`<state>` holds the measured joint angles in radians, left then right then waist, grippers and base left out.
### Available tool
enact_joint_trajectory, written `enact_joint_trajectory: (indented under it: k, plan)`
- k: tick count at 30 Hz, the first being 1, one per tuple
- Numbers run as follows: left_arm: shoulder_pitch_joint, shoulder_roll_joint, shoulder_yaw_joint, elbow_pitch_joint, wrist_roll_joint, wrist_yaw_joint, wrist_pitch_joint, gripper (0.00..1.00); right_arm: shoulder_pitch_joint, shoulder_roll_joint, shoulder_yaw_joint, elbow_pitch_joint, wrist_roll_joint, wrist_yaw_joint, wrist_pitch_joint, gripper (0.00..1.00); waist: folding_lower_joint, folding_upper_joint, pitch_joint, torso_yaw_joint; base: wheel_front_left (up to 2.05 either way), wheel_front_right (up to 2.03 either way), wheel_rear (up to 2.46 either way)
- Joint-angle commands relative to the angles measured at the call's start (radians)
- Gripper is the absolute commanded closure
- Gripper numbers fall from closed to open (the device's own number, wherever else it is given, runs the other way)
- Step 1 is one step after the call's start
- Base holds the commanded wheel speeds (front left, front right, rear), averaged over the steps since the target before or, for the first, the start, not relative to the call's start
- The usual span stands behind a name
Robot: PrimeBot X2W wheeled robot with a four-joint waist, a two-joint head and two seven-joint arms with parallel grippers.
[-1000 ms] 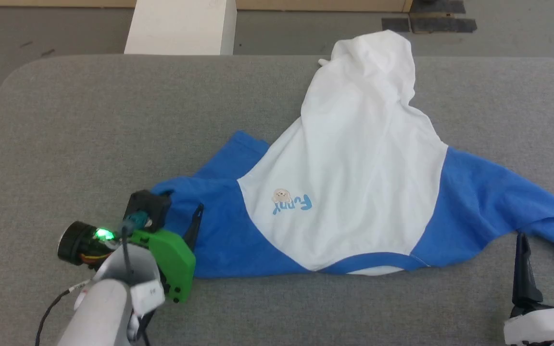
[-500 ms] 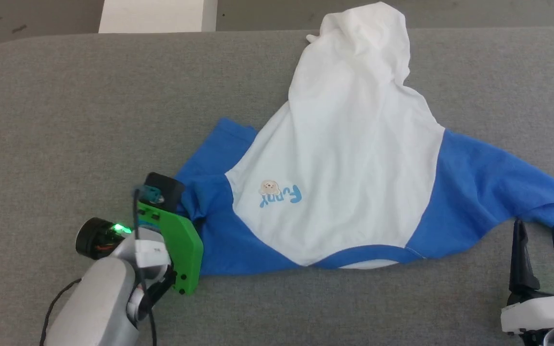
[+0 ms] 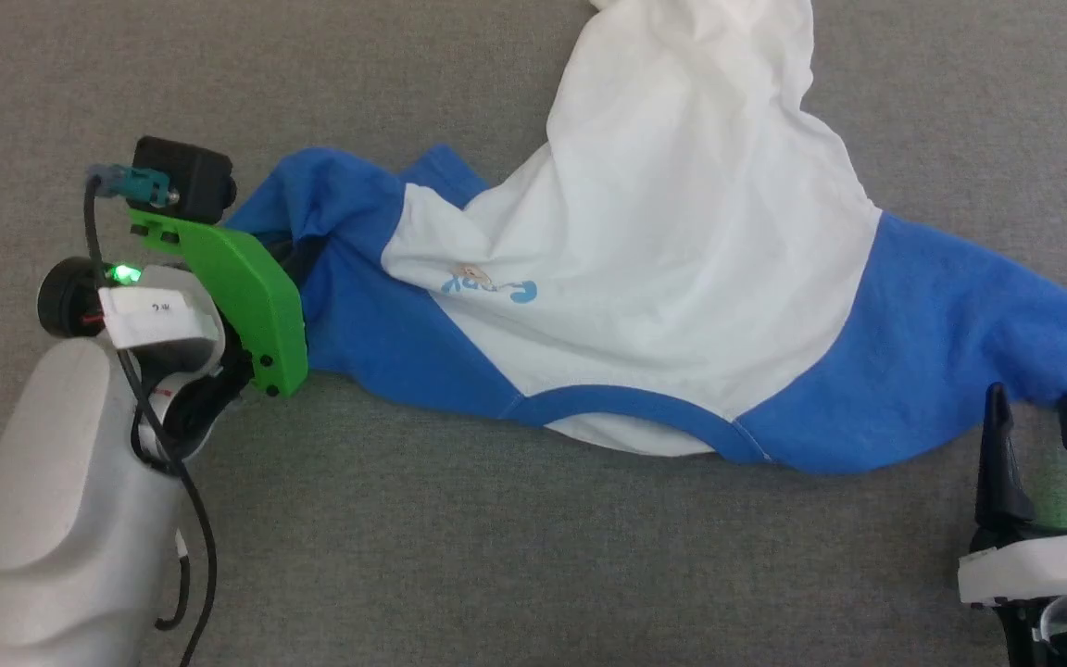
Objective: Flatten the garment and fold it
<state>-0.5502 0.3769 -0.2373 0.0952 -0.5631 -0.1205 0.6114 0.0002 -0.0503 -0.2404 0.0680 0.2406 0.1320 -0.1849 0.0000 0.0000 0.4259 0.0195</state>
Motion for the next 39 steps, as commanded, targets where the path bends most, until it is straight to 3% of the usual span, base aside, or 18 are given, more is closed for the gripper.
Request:
enact_joint_trajectory:
  k: [1, 3, 4, 5, 6, 7, 14, 19, 24, 28, 35, 39]
  plan:
    - [-0.032, -0.004, 0.004, 0.024, -0.002, 0.007, -0.012, 1.00, -0.024, 0.000, 0.007, 0.002, 0.007, -0.001, -0.003, 0.00, 0.0000, 0.0000, 0.043, -0.018, 0.00, 0.00, 0.00]
    - [-0.061, -0.007, -0.001, 0.065, 0.024, 0.009, -0.050, 1.00, -0.034, 0.000, 0.016, 0.007, 0.009, -0.001, -0.007, 0.00, 0.0000, 0.0000, 0.059, -0.028, 0.00, 0.00, 0.00]
    - [-0.078, -0.012, -0.003, 0.085, 0.042, 0.010, -0.091, 0.81, -0.039, 0.000, 0.019, 0.010, 0.009, -0.001, -0.009, 0.00, 0.0000, 0.0000, 0.067, -0.033, 0.00, 0.00, 0.00]
    - [-0.088, -0.021, -0.001, 0.105, 0.052, 0.014, -0.126, 0.73, -0.042, 0.000, 0.020, 0.012, 0.009, -0.001, -0.011, 0.00, 0.0000, 0.0000, 0.072, -0.035, 0.00, 0.00, 0.00]
    - [-0.100, -0.032, -0.003, 0.134, 0.067, 0.018, -0.167, 0.51, -0.046, 0.000, 0.022, 0.015, 0.008, -0.001, -0.012, 0.00, 0.0000, 0.0000, 0.077, -0.038, 0.00, 0.00, 0.00]
    - [-0.108, -0.041, -0.004, 0.158, 0.077, 0.021, -0.200, 0.00, -0.049, 0.000, 0.023, 0.017, 0.008, -0.001, -0.014, 0.00, 0.0000, 0.0000, 0.079, -0.040, 0.00, 0.00, 0.00]
    - [-0.136, -0.080, -0.022, 0.279, 0.077, 0.008, -0.358, 0.00, -0.052, 0.000, 0.018, 0.042, -0.005, -0.001, -0.015, 0.00, 0.0000, 0.0000, 0.052, -0.029, 0.00, 0.00, 0.00]
    - [-0.027, -0.078, -0.015, 0.117, 0.022, -0.002, -0.487, 0.00, -0.009, 0.000, 0.017, 0.054, -0.013, -0.001, -0.006, 0.00, 0.0000, 0.0000, -0.053, 0.022, 0.00, 0.00, 0.00]
    - [0.157, -0.085, 0.007, -0.058, 0.037, 0.047, -0.594, 0.00, 0.022, 0.000, 0.020, 0.052, -0.013, -0.001, 0.005, 0.00, 0.0000, 0.0000, -0.120, 0.060, 0.00, 0.00, 0.00]
    - [0.363, -0.123, 0.010, -0.170, 0.106, 0.128, -0.767, 0.00, 0.046, 0.000, 0.022, 0.040, -0.012, -0.001, 0.017, 0.00, 0.0000, 0.0000, -0.170, 0.085, 0.00, 0.00, 0.00]
    - [0.560, -0.204, -0.001, -0.174, 0.190, 0.180, -0.870, 0.00, 0.065, 0.000, 0.030, 0.010, -0.014, -0.001, 0.036, 0.00, 0.0000, 0.0000, -0.197, 0.092, 0.00, 0.00, 0.00]
    - [0.621, -0.278, 0.025, -0.176, 0.219, 0.172, -0.873, 0.00, 0.080, 0.000, 0.020, -0.005, -0.015, -0.001, 0.042, 0.00, 0.0000, 0.0000, -0.211, 0.106, 0.00, 0.00, 0.00]
